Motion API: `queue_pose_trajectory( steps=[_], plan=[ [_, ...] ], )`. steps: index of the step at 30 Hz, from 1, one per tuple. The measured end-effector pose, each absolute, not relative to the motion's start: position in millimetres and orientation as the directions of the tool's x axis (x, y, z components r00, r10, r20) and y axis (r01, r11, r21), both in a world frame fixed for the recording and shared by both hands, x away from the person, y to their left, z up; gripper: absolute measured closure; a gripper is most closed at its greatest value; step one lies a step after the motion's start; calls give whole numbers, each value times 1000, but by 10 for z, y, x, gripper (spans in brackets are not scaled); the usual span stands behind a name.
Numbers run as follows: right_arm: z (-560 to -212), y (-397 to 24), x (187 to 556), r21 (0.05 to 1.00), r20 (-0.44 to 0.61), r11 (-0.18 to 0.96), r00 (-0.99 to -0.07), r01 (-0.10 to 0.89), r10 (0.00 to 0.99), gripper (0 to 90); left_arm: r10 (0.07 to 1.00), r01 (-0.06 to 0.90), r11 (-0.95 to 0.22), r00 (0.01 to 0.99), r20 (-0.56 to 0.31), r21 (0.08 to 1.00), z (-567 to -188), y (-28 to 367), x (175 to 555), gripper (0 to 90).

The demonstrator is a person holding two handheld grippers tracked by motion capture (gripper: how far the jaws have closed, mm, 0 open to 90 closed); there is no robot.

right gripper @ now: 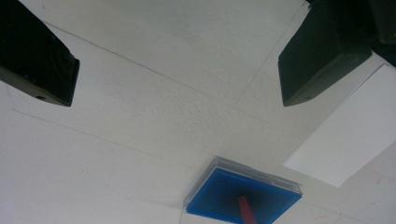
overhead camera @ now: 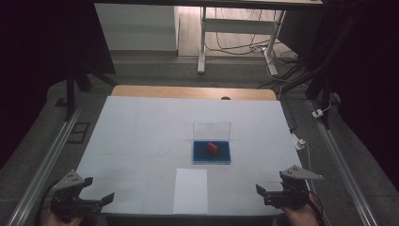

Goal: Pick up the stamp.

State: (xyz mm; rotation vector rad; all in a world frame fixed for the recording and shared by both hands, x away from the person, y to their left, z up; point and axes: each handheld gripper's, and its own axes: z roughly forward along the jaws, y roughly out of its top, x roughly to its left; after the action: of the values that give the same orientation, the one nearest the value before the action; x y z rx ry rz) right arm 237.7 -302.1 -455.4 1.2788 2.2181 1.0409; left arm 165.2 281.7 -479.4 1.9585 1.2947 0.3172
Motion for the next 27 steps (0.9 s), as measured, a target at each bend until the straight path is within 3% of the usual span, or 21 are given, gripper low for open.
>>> queue_pose_trajectory(
  steps=[5, 17, 27],
  plan=[
    [-4556, -3013, 2373, 754, 35, 321, -523, 573, 852, 0, 870, 673, -252, 473, -142, 695, -4797, 2735, 1696, 11],
    [-4560, -3015, 2385, 747, 52, 330, -545, 578, 837, 0, 858, 696, -314, 500, -122, 646, -4829, 2647, 1794, 32],
    [-4551, -3011, 2381, 747, 50, 340, -558, 571, 828, 0, 842, 691, -290, 513, -166, 663, -4825, 2695, 1786, 35]
  ],
)
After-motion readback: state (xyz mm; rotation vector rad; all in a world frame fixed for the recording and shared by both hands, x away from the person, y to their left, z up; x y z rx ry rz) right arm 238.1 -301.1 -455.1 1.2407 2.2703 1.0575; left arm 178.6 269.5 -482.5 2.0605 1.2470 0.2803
